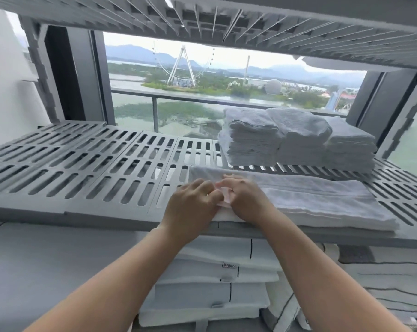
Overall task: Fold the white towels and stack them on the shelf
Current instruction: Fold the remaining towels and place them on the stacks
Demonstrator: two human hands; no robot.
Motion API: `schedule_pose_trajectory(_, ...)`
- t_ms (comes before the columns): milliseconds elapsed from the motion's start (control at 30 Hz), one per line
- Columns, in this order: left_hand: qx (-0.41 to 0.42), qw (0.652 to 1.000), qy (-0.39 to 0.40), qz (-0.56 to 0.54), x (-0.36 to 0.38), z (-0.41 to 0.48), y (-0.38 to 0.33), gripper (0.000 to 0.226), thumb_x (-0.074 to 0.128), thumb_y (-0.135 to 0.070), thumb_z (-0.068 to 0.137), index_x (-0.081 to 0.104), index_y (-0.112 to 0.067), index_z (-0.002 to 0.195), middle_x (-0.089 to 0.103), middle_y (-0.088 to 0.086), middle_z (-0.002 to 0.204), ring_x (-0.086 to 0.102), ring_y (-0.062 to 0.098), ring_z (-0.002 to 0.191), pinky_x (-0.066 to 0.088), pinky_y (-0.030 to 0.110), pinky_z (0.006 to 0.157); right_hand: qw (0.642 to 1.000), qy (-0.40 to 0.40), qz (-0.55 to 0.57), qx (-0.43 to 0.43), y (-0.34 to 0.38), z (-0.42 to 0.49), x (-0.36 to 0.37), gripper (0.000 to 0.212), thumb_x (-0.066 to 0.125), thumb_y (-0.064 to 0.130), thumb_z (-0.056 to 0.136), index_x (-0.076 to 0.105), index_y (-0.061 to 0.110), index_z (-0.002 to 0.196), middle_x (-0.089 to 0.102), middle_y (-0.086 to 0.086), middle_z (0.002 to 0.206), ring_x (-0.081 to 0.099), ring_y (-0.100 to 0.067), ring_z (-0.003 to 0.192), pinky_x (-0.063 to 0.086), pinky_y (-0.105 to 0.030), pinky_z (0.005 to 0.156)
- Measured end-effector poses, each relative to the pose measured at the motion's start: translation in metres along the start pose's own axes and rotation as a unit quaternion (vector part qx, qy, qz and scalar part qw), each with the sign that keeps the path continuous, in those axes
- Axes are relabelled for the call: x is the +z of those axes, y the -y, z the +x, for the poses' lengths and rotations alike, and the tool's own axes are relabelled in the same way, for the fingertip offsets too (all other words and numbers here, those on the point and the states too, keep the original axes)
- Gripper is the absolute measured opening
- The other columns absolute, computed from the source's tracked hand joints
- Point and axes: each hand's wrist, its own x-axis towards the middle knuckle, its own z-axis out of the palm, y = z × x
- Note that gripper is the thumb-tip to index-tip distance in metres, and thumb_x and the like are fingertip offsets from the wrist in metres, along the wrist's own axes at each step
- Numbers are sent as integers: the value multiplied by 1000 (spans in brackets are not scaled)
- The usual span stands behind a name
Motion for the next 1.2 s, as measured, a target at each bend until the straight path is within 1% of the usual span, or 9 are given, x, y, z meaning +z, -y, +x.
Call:
schedule_pose_trajectory(200, -99, 984, 76, -125, -7, 0, 15, 11, 73, -35, 88, 75, -25, 91, 66, -5, 92, 61, 21, 95, 51, 38, 81, 998, 50, -17, 30, -5, 5, 9, 45, 41, 23, 103, 47, 28, 147, 30, -3, 162, 20, -14, 151, 13, -28, 121)
schedule_pose_trajectory(333, -230, 930, 107, -266, -5, 13, 32, 43, 51, -54, 98, 78, -30, 74, 66, -16, 99, 62, 6, 94, 47, 32, 84, 988, 114, -100, 27, 2, 4, 16, 60, 26, 53, 102, 17, 34, 158, 5, 2, 167, -3, -15, 154, -1, -38, 123)
schedule_pose_trajectory(467, -252, 945, 65, -199, 2, 33, 48, 18, 60, -26, 97, 78, -24, 97, 70, -8, 109, 63, 14, 104, 46, 30, 92, 979, 142, -141, 32, 6, 3, 19, 66, 18, 57, 101, 0, 33, 159, -8, 5, 167, -14, -16, 153, -8, -41, 123)
schedule_pose_trajectory(533, -219, 952, 97, -189, 7, 40, 55, 25, 55, -18, 99, 74, -22, 115, 70, -5, 121, 59, 16, 118, 45, 34, 102, 978, 142, -151, 36, 7, 3, 18, 70, 17, 57, 101, -3, 24, 160, -10, 4, 167, -16, -16, 152, -9, -42, 123)
schedule_pose_trajectory(700, -219, 902, 361, -87, 25, 44, 60, 53, 27, -40, 107, 26, -25, 158, 18, 0, 166, 10, 21, 154, 7, 38, 125, 976, 136, -167, 35, 7, -1, 21, 74, 13, 59, 101, -7, 16, 158, -12, 1, 167, -17, -15, 152, -10, -42, 123)
schedule_pose_trajectory(867, -264, 877, 397, -60, 25, 40, 56, 58, 19, -51, 105, 5, -37, 159, 10, 10, 167, 2, 30, 154, 8, 53, 124, 982, 124, -141, 35, 11, 11, 13, 69, 30, 51, 101, 17, 16, 159, 7, -4, 167, -1, -22, 154, 0, -44, 125)
schedule_pose_trajectory(967, -277, 890, 356, -70, 22, 36, 55, 66, 25, -52, 104, 6, -25, 160, 13, 11, 167, 8, 29, 154, 12, 51, 123, 993, 32, -115, 20, 13, 18, 13, 57, 39, 47, 100, 42, 17, 149, 33, -6, 160, 22, -23, 149, 15, -42, 123)
schedule_pose_trajectory(1100, -304, 877, 356, -106, 15, 35, 53, 77, 37, -51, 102, 13, -4, 158, 13, 16, 165, 12, 29, 153, 15, 46, 124, 986, 78, -142, 34, 7, 20, 25, 70, 27, 60, 98, 24, 22, 158, 16, 1, 166, 7, -19, 154, 4, -44, 124)
schedule_pose_trajectory(1200, -318, 877, 323, -161, 7, 34, 60, 48, 51, -40, 99, 57, -4, 131, 50, 17, 142, 49, 30, 129, 40, 41, 109, 993, 53, -108, -4, 5, 17, 23, 78, 29, 71, 91, 33, 26, 154, 26, 1, 163, 18, -18, 151, 12, -44, 123)
